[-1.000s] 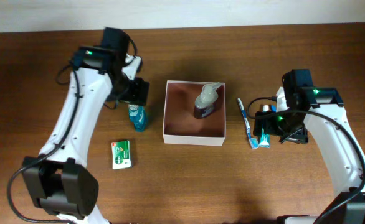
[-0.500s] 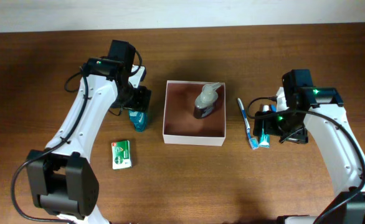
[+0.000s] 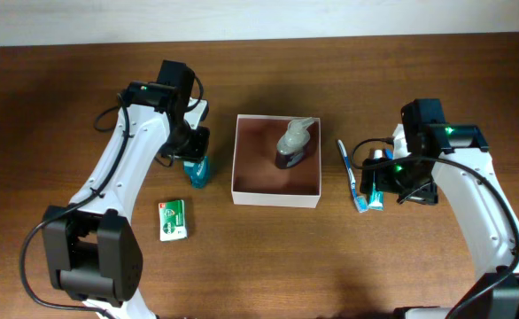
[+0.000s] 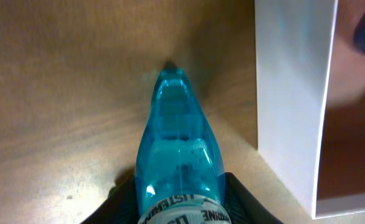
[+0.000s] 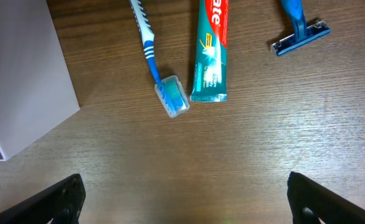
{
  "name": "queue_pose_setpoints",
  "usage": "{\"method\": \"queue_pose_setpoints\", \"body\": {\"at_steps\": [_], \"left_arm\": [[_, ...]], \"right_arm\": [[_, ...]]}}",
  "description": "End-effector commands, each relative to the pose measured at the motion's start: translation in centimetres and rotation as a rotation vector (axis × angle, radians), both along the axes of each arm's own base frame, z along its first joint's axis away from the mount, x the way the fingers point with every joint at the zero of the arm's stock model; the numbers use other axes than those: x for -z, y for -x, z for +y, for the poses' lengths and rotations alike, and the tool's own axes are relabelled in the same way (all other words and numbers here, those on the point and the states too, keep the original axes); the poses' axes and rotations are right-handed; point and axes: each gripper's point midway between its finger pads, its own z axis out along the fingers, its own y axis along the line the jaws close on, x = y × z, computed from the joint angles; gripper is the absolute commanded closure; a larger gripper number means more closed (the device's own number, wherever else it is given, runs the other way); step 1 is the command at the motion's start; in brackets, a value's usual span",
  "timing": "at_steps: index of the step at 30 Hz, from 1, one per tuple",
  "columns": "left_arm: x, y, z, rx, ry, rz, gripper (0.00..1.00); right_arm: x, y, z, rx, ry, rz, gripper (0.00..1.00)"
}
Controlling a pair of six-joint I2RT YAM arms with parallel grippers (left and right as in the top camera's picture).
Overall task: Pack container
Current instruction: 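Move the left gripper to the teal Listerine bottle and grasp it, then lift the Listerine bottle and place it upright in the box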
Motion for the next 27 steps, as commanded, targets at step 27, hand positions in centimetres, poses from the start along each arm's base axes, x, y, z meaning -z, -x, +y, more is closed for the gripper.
{"method": "queue_pose_setpoints", "body": {"at_steps": [27], "left_arm": [[-4.2, -4.2, -16.1, 0.331, 0.041, -0.154, 0.75]], "right_arm": [[-0.2, 0.2, -0.4, 0.004, 0.011, 0.013, 0.01]]}}
